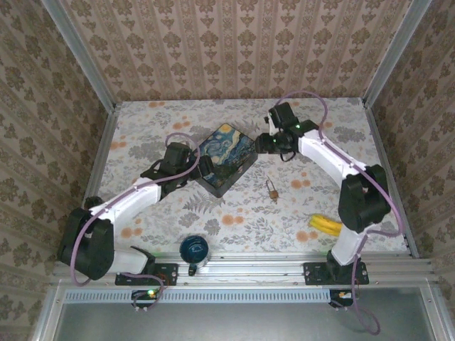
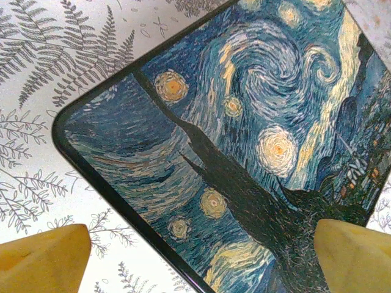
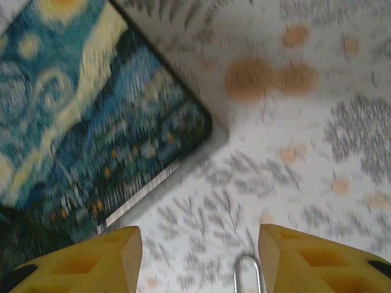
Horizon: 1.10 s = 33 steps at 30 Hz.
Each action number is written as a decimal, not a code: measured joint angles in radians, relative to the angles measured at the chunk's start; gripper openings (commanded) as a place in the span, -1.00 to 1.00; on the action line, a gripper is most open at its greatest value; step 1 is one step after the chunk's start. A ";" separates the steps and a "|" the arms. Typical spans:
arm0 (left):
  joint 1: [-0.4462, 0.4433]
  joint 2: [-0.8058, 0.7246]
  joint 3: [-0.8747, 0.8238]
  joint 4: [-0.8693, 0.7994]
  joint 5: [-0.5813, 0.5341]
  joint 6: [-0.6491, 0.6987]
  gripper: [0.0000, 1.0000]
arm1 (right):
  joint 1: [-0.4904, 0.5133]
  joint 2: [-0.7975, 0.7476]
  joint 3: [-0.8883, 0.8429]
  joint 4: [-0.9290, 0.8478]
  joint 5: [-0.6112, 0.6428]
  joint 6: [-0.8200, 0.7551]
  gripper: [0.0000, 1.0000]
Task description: Unlock a padlock with a key
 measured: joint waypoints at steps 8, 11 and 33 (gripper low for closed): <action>0.011 0.060 0.014 0.000 0.032 0.001 0.81 | -0.005 0.237 0.204 0.041 -0.046 -0.021 0.06; 0.013 0.067 0.014 0.005 0.042 0.000 0.76 | -0.005 0.291 0.253 0.042 -0.060 -0.027 0.03; 0.121 0.466 0.368 0.120 0.194 0.062 0.60 | -0.023 0.040 -0.189 0.267 -0.067 0.114 -0.17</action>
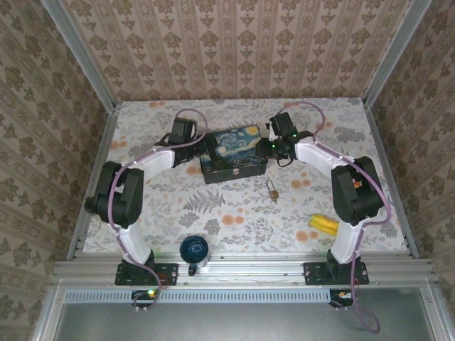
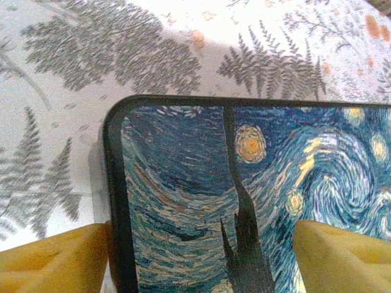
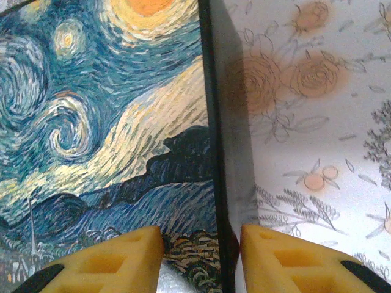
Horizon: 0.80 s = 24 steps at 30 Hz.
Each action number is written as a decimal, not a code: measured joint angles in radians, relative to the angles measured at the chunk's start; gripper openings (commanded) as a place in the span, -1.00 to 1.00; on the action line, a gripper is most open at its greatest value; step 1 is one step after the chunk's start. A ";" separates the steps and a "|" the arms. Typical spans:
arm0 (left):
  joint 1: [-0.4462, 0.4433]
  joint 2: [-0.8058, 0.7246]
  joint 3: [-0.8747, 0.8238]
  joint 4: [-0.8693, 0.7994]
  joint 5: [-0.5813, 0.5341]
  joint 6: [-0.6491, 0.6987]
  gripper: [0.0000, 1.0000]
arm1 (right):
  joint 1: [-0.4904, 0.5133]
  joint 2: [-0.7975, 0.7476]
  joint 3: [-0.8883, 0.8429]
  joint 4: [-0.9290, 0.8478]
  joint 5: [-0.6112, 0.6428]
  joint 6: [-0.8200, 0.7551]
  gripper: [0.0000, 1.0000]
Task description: Unlock a padlock with a key
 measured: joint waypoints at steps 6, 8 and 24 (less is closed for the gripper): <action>0.008 0.029 0.028 0.027 0.026 0.000 0.61 | 0.003 -0.024 -0.051 0.056 -0.001 0.047 -0.17; 0.012 0.032 0.031 0.032 0.030 0.000 0.61 | 0.006 -0.025 -0.059 0.068 -0.001 0.061 -0.16; 0.019 0.024 0.013 0.085 0.035 -0.005 0.71 | 0.026 -0.008 -0.029 0.054 0.024 0.097 -0.11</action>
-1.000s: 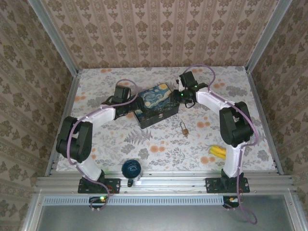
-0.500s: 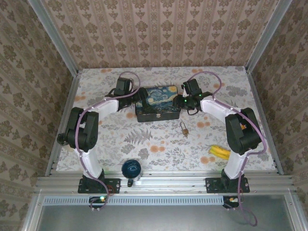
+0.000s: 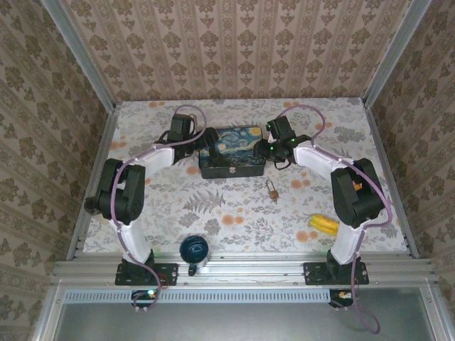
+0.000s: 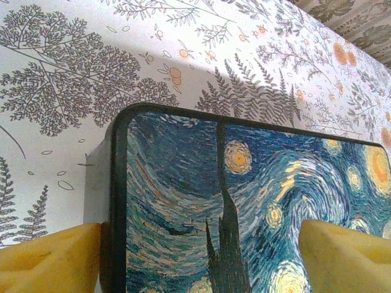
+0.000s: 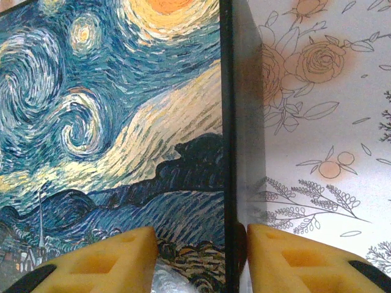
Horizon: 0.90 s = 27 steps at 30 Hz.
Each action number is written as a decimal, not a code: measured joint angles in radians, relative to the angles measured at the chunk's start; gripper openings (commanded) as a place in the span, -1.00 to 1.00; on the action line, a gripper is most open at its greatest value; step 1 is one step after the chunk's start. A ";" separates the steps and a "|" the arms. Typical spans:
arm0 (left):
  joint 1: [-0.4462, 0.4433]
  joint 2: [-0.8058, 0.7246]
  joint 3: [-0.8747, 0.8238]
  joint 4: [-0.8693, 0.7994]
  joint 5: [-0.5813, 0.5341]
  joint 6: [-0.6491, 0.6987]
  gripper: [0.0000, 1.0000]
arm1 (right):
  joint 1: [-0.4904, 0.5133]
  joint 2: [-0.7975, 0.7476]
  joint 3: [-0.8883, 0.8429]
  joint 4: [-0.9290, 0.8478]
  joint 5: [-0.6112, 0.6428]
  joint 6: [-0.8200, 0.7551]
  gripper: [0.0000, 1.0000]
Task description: Unlock a padlock with a key
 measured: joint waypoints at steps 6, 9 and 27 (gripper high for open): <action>0.010 -0.019 -0.011 0.000 0.005 -0.001 0.93 | 0.005 0.014 0.016 0.000 -0.001 0.007 0.01; 0.018 -0.039 -0.011 -0.004 0.008 0.004 1.00 | 0.011 0.016 0.024 -0.010 0.002 0.008 0.08; 0.163 -0.701 -0.357 -0.067 -0.272 0.171 1.00 | -0.008 -0.430 -0.143 -0.116 0.248 -0.066 1.00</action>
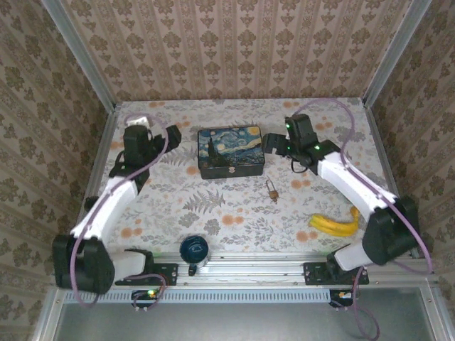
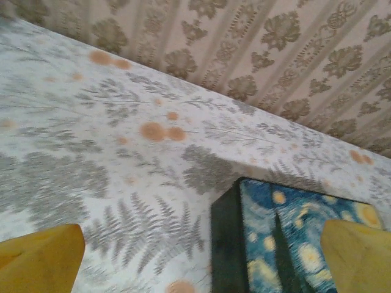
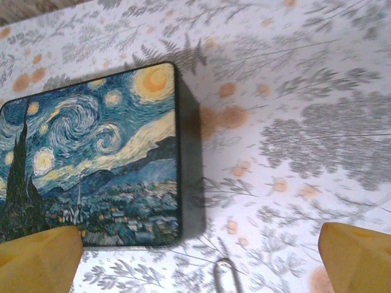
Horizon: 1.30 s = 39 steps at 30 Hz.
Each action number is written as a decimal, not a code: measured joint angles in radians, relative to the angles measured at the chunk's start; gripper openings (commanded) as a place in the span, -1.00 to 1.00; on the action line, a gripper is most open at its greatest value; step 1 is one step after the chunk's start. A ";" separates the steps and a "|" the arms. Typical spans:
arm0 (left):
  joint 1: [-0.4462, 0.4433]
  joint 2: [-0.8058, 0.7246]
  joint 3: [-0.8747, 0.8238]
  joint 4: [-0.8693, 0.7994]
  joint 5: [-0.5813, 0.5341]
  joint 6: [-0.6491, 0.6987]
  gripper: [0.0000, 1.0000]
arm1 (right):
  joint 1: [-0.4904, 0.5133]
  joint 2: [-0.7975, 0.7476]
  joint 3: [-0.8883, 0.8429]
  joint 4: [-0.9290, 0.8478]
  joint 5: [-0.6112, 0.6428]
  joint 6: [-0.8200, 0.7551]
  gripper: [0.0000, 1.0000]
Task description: Unlock a padlock with a key
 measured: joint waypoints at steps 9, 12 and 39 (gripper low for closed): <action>0.008 -0.385 -0.346 0.046 -0.194 0.109 1.00 | -0.027 -0.363 -0.298 0.061 0.159 -0.040 1.00; 0.008 -0.444 -0.403 0.081 -0.230 0.159 1.00 | -0.044 -0.481 -0.382 0.089 0.206 -0.050 1.00; 0.143 0.089 -0.605 0.773 -0.135 0.481 1.00 | -0.176 -0.483 -0.747 0.693 0.385 -0.296 1.00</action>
